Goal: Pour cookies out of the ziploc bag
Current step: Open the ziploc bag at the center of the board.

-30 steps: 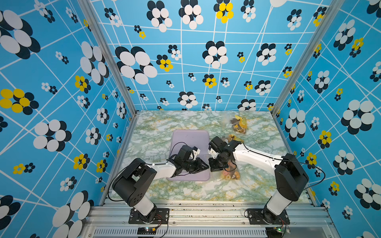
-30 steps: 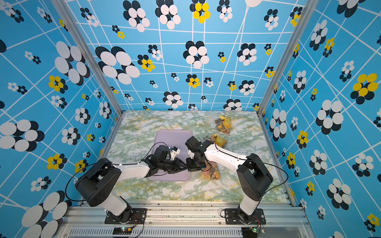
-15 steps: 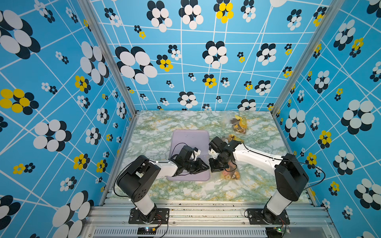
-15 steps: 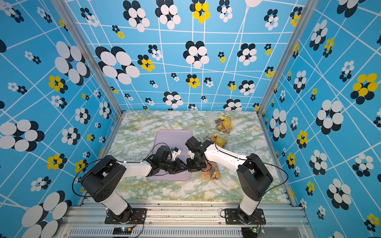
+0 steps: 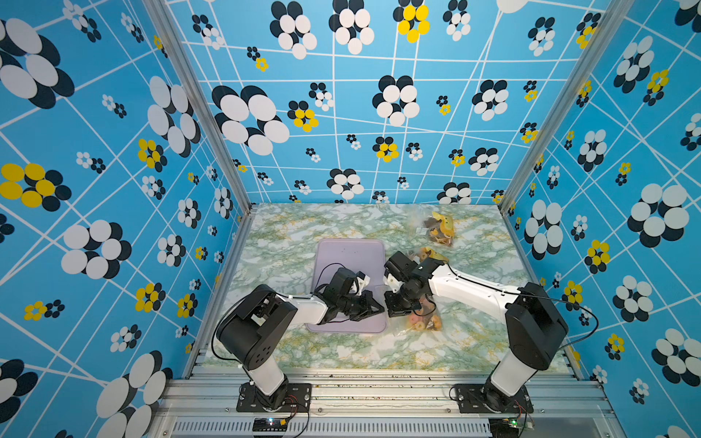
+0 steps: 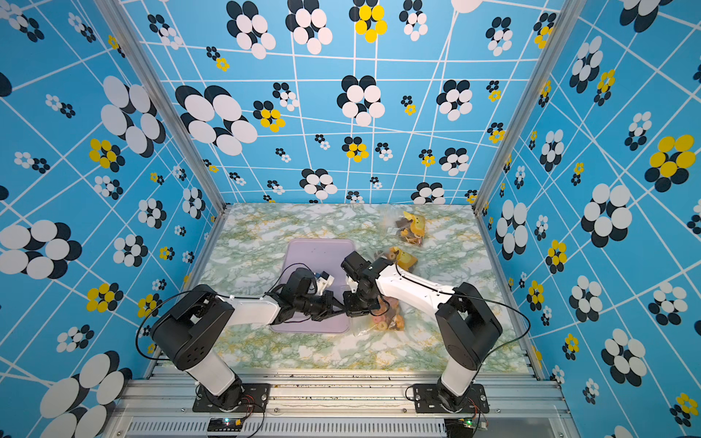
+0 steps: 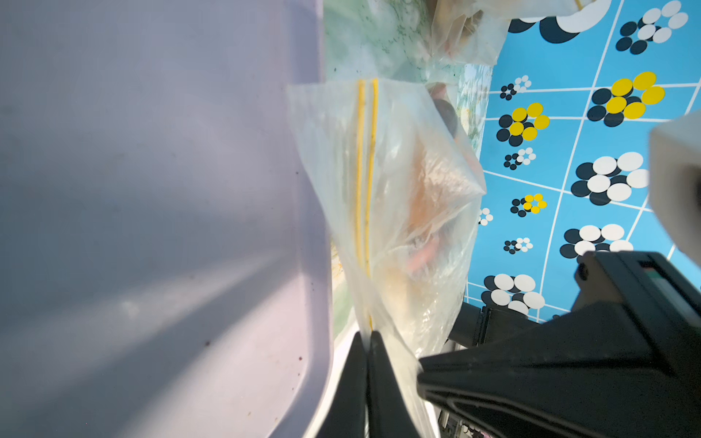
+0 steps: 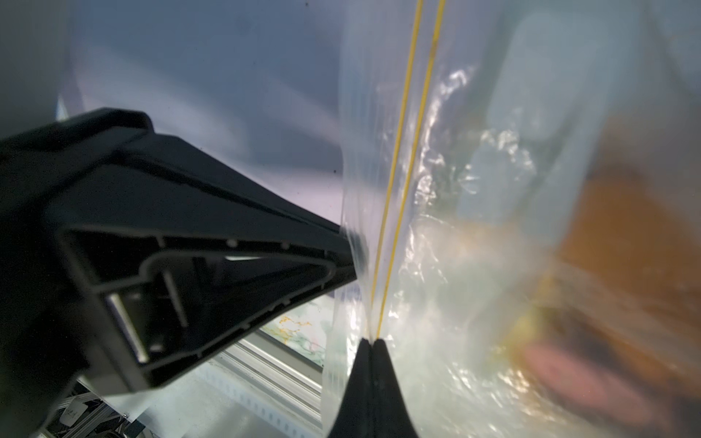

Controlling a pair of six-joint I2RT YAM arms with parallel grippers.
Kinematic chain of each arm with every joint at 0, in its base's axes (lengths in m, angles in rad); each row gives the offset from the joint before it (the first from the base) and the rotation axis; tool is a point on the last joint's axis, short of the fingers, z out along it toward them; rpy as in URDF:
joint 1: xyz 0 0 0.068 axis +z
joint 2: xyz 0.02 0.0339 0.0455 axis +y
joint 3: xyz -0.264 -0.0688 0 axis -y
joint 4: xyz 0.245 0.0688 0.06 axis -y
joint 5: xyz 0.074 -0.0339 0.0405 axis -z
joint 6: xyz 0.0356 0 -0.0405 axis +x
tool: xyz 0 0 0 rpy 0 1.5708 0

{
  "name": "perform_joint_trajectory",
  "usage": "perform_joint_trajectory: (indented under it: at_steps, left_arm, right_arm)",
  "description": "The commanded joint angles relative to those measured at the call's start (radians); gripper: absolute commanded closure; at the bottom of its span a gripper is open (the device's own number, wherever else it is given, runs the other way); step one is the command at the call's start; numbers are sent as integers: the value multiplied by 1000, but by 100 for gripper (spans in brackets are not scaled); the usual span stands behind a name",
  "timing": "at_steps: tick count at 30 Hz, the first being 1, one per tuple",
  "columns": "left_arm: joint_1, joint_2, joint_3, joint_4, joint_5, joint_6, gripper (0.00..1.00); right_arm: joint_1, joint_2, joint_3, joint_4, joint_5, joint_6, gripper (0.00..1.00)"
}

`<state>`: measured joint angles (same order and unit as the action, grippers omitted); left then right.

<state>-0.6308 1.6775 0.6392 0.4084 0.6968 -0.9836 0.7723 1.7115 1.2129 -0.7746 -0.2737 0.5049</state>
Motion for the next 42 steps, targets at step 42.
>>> perform_joint_trajectory:
  at_steps: [42]
  left_arm:
    - [-3, -72, 55, -171, -31, 88, 100]
  right_arm:
    - [8, 45, 64, 14, 113, 4, 100]
